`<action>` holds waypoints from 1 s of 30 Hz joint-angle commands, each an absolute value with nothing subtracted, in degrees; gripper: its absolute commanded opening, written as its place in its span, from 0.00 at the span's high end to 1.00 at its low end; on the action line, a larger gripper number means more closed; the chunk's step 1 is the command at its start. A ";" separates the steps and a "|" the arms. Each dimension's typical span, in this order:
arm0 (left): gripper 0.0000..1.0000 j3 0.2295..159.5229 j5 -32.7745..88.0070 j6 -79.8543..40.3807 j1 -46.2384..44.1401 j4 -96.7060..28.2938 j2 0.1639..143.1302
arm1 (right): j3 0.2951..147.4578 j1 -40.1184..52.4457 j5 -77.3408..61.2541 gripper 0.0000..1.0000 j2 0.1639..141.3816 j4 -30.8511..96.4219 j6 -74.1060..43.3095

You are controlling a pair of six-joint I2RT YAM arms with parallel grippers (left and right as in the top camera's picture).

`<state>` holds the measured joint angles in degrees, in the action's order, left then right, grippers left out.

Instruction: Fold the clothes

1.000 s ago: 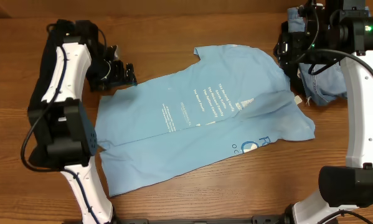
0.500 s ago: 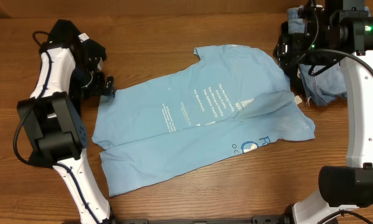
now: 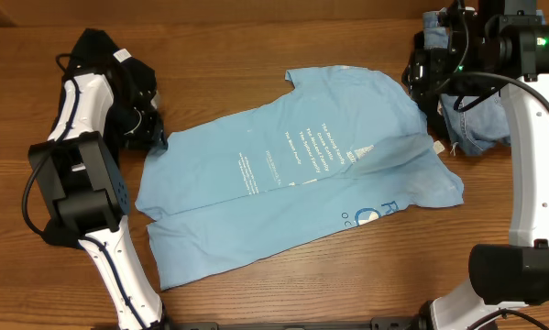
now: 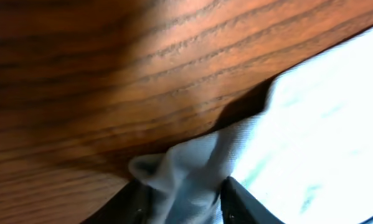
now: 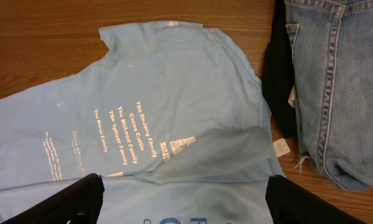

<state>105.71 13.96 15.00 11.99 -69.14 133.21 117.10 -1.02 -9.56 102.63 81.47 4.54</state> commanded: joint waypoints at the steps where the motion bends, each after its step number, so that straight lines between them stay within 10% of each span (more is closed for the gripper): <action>1: 0.83 103.37 13.98 14.85 11.66 -68.03 133.95 | 117.71 -0.69 -9.02 0.12 102.80 81.12 4.80; 4: 0.96 103.77 11.29 13.04 11.66 -66.98 133.93 | 117.71 -0.69 -9.02 0.12 102.80 80.93 4.78; 30: 0.96 132.94 -2.83 2.44 11.60 -87.22 132.55 | 117.69 4.14 -10.55 0.17 113.80 56.86 4.32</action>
<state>131.13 -1.06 5.67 11.62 -86.96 133.43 117.12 3.22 -10.28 110.34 58.65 4.51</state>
